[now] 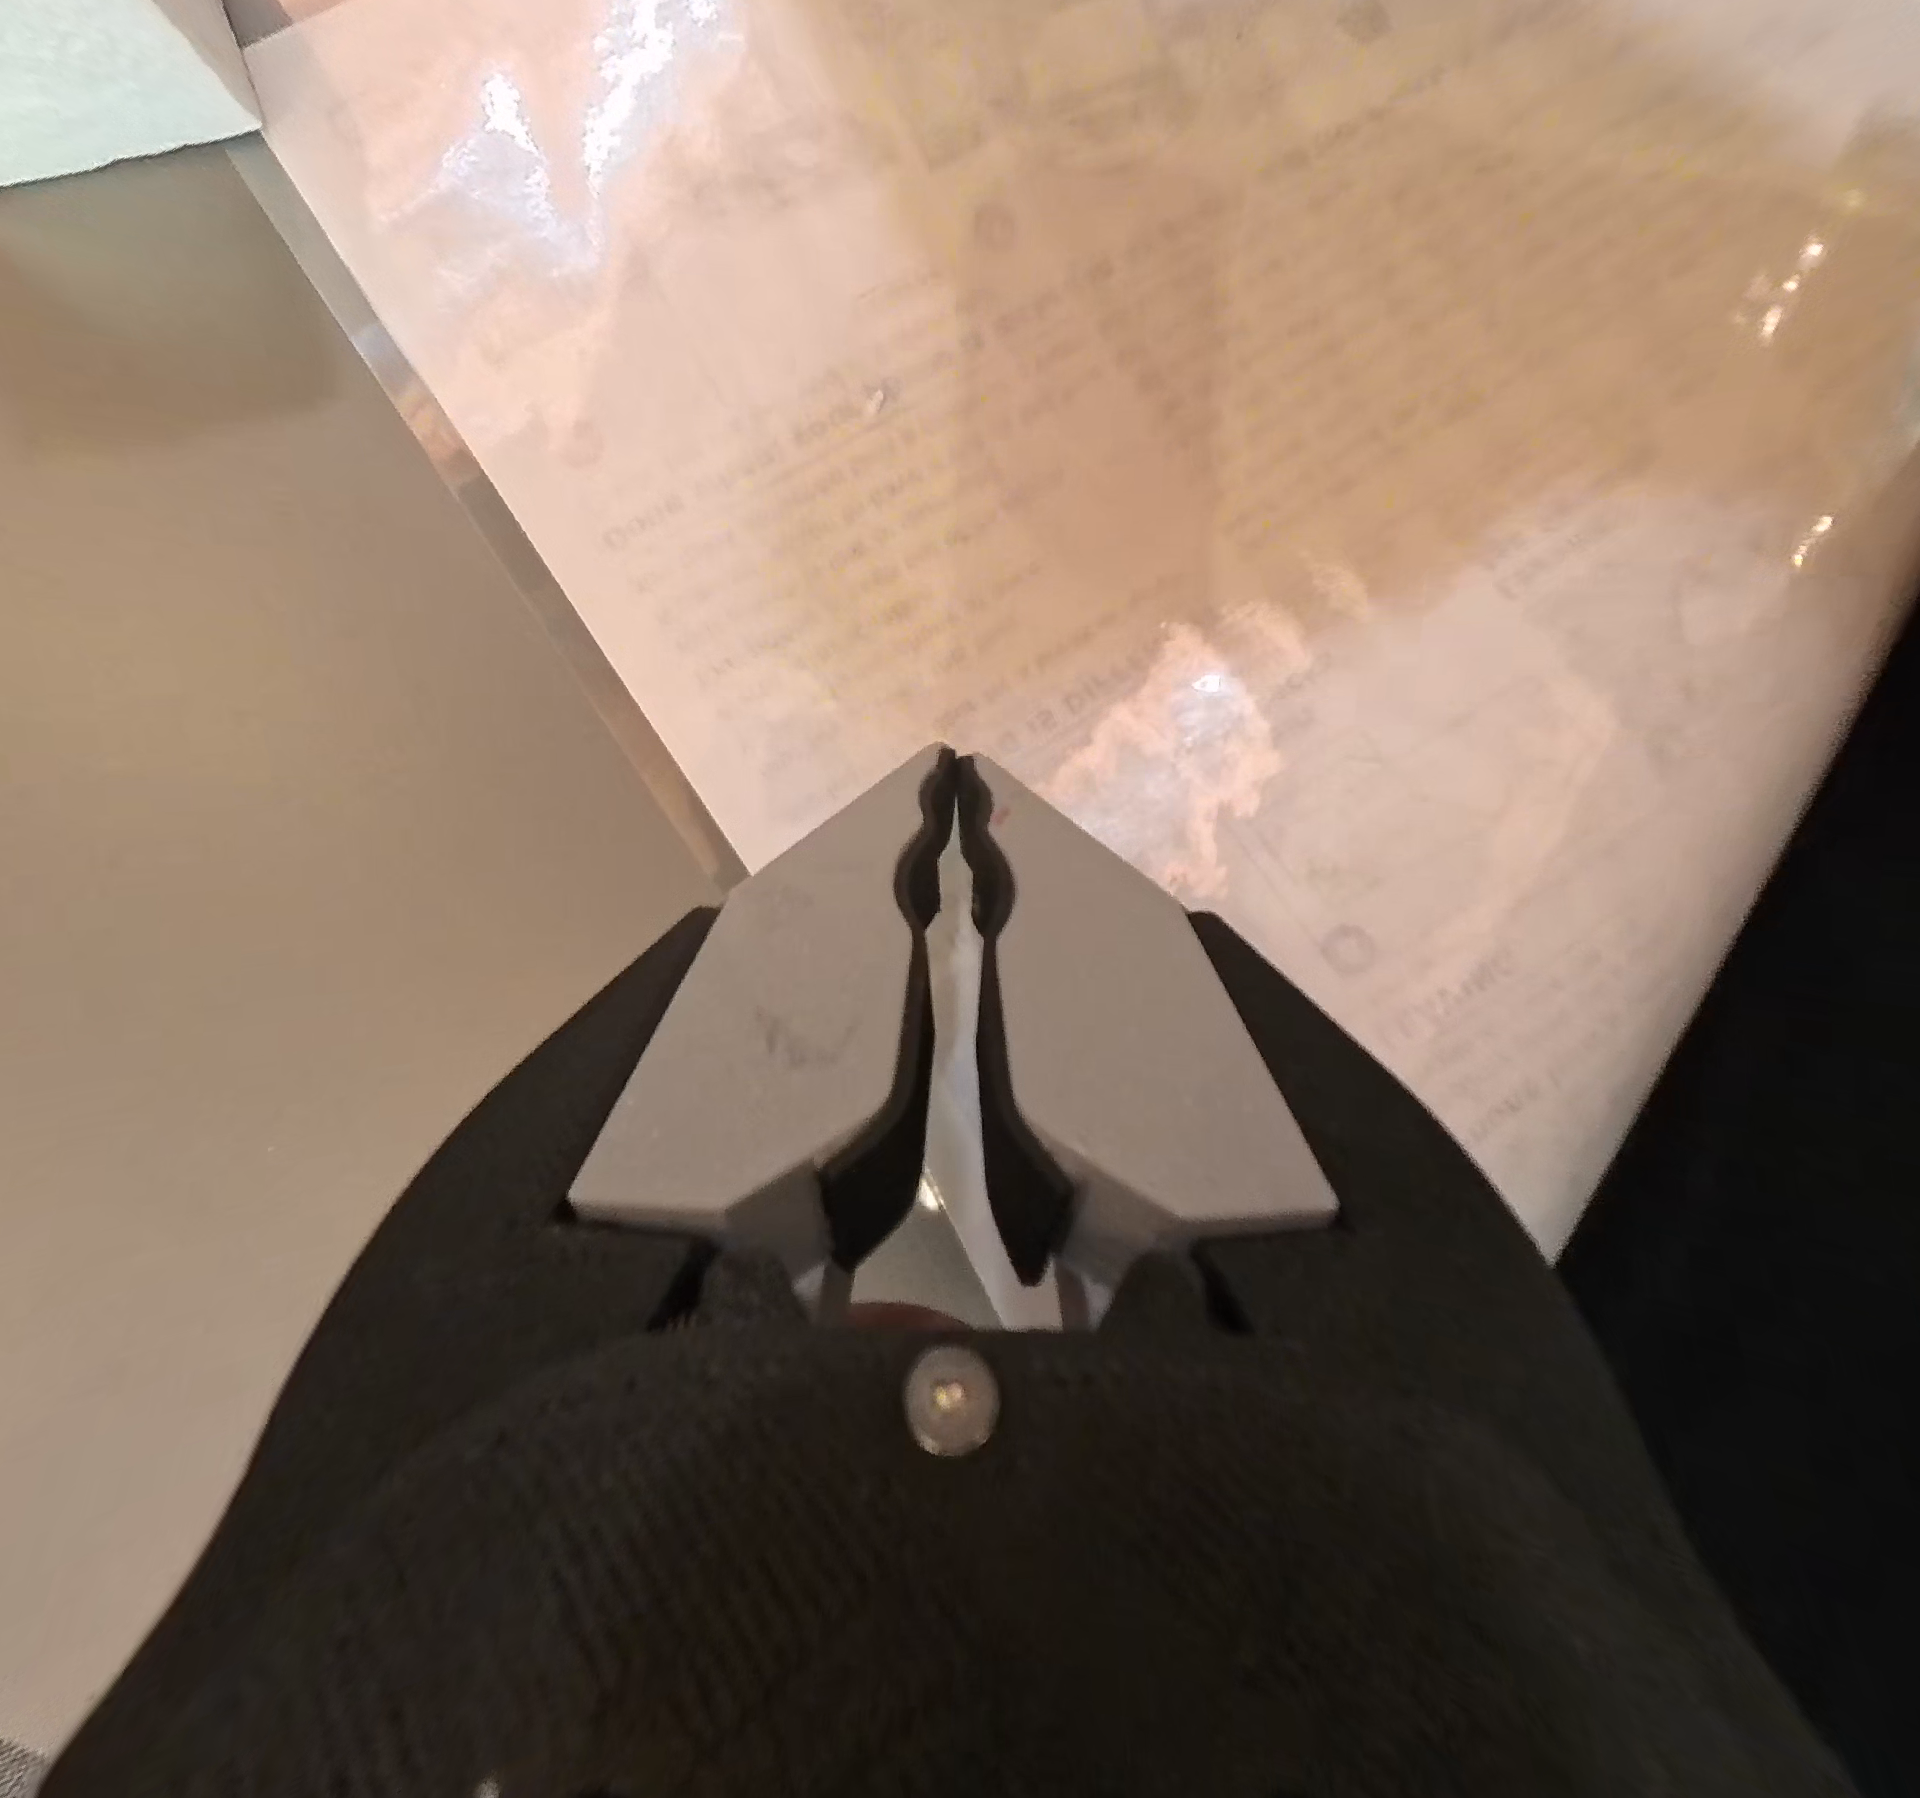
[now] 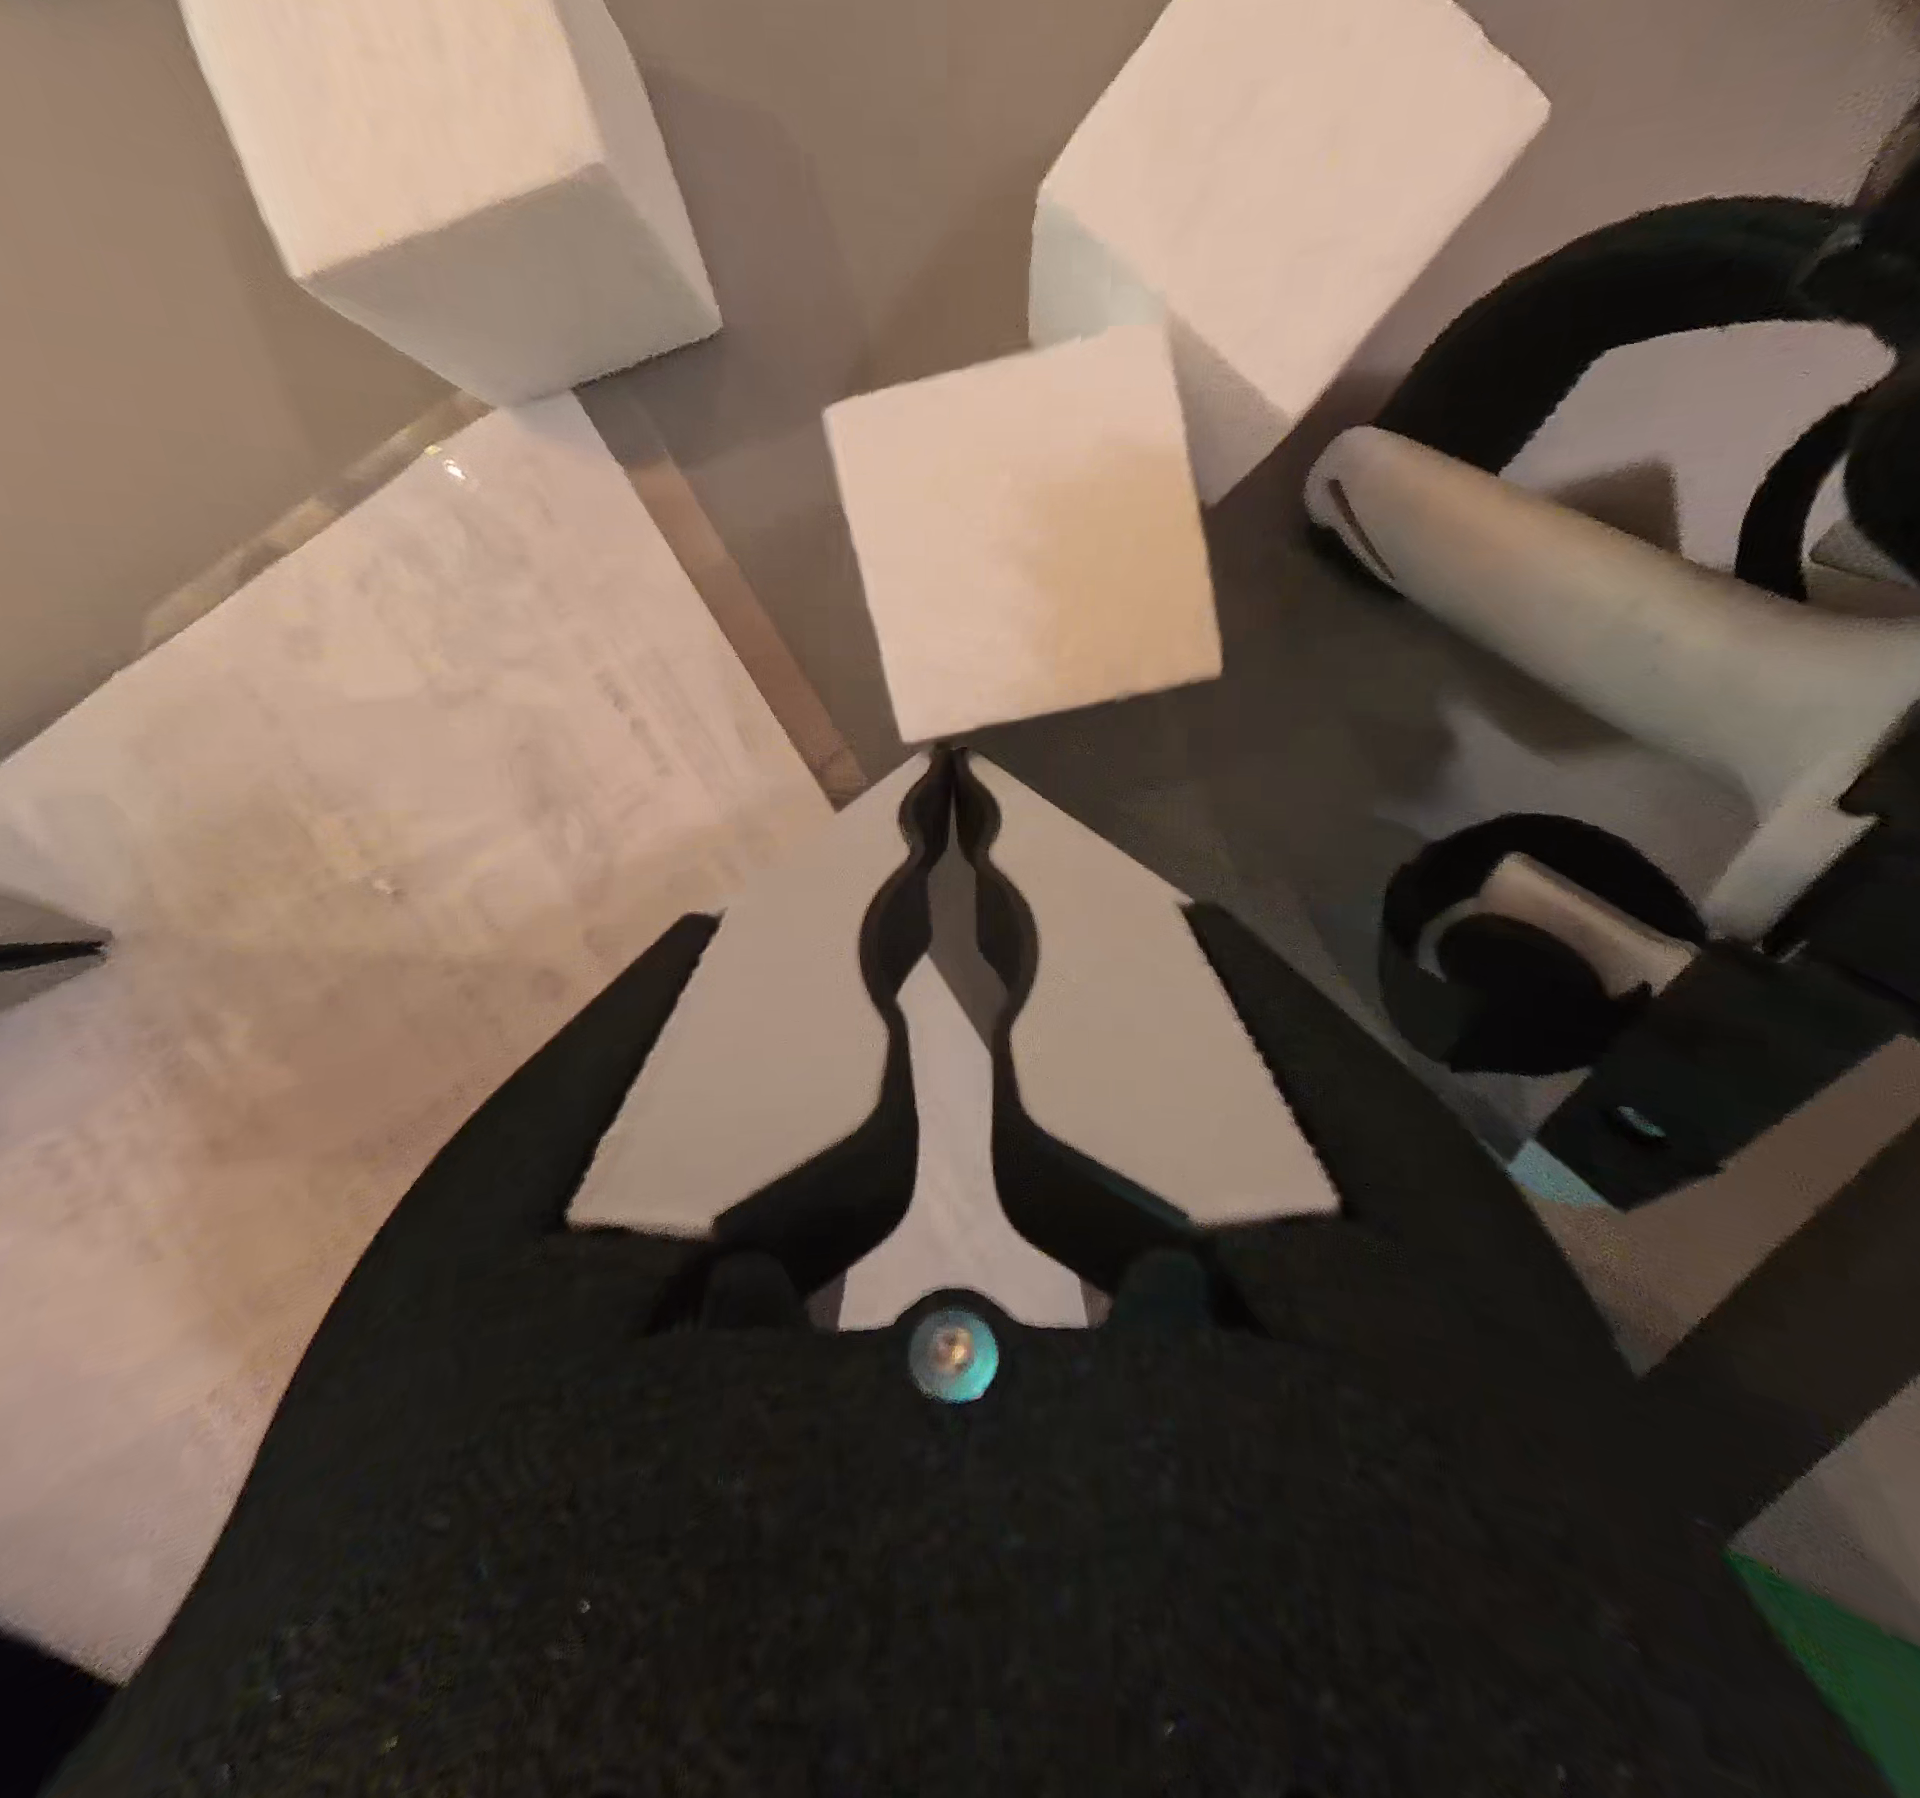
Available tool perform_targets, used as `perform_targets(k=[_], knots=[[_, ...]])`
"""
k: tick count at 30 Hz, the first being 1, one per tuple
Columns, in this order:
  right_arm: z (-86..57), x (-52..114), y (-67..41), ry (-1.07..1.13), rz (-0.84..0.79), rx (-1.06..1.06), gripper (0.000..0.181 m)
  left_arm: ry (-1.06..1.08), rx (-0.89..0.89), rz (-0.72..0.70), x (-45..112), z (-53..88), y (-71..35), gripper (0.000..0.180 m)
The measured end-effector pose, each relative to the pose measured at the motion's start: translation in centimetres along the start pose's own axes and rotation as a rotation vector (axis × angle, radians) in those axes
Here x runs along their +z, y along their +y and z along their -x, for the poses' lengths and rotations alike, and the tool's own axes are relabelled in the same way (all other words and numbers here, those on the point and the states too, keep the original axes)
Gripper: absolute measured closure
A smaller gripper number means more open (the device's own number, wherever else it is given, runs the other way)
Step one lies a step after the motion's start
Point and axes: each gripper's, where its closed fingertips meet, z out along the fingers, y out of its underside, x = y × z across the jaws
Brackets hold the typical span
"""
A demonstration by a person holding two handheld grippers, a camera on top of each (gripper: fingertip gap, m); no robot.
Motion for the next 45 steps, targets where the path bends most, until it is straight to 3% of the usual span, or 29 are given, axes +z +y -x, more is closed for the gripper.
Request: perform_targets(k=[6,13,22,23,25,30,36,45], knots=[[2.4,-1.2,-0.4,-0.068,-0.056,-0.037,0.179,0.005,-0.018,-0.012,0.0,0.0,0.0,0.180],[3.2,-2.2,0.6,-0.114,-0.088,-0.002,0.152,0.016,-0.021,-0.011,0.0,0.0,0.0,0.180],[3.6,-2.3,1.2,-0.132,-0.100,0.000,0.147,0.022,-0.018,-0.005,0.0,0.0,0.0,0.180],[4.2,-2.5,1.0,-0.151,-0.118,-0.014,0.143,0.022,-0.019,-0.005,0.0,0.0,0.0,0.180],[5.8,-3.0,0.4,-0.220,-0.169,-0.054,0.119,0.024,-0.016,0.000,0.0,0.0,0.0,0.180],[8.4,-3.2,0.2,-0.286,-0.197,-0.142,0.101,0.035,-0.026,0.009,0.0,0.0,0.0,0.180],[8.7,-2.8,0.8,-0.271,-0.168,-0.169,0.102,0.031,-0.030,0.004,0.0,0.0,0.0,0.180],[7.2,-3.5,0.5,-0.182,-0.224,-0.189,0.121,0.029,-0.028,0.003,0.0,0.0,0.0,0.180]])
